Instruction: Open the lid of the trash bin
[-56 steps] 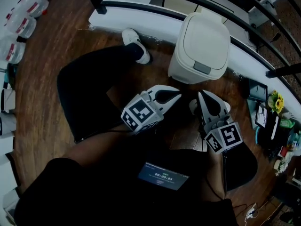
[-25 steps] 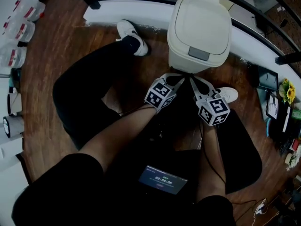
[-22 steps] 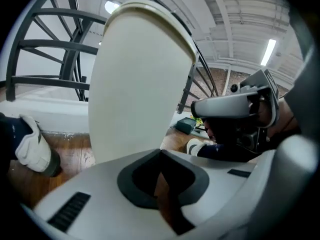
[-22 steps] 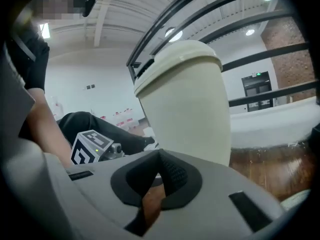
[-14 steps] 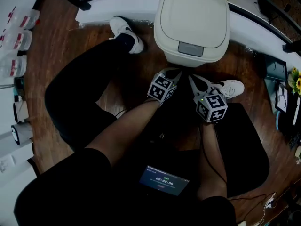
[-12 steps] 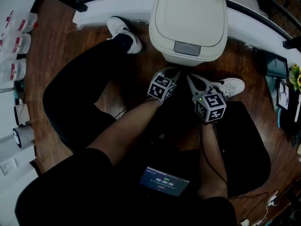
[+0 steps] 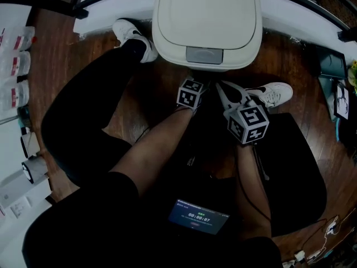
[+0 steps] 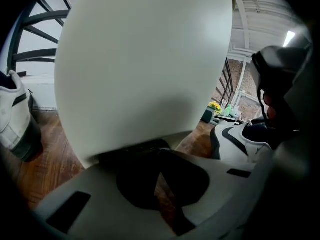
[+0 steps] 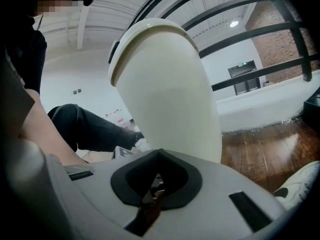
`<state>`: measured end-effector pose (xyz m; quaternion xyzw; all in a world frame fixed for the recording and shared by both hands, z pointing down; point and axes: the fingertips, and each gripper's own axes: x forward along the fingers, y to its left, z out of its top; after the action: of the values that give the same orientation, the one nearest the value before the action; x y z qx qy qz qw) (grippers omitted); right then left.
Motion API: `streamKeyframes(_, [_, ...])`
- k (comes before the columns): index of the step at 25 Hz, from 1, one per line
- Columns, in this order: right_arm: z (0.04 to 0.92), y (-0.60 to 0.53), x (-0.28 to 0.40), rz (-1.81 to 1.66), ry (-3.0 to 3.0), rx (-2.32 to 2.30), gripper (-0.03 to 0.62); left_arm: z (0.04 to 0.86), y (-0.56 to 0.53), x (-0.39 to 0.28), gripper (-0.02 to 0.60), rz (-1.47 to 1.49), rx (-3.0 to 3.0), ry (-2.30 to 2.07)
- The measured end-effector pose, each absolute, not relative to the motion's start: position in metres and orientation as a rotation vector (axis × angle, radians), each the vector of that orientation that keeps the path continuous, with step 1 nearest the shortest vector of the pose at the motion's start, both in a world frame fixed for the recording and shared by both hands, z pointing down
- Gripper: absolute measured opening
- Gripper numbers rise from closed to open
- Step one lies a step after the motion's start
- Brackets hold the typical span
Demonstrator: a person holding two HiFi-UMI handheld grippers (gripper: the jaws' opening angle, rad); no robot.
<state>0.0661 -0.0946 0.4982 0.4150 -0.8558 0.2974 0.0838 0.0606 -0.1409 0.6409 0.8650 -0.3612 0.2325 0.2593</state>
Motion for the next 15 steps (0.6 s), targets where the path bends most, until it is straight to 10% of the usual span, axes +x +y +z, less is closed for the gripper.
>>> streamKeyframes(15, [0.496, -0.101, 0.075, 0.926, -2.555, 1.286, 0.023, 0.663, -0.150, 0.065, 0.035, 0.616, 2.276, -1.052])
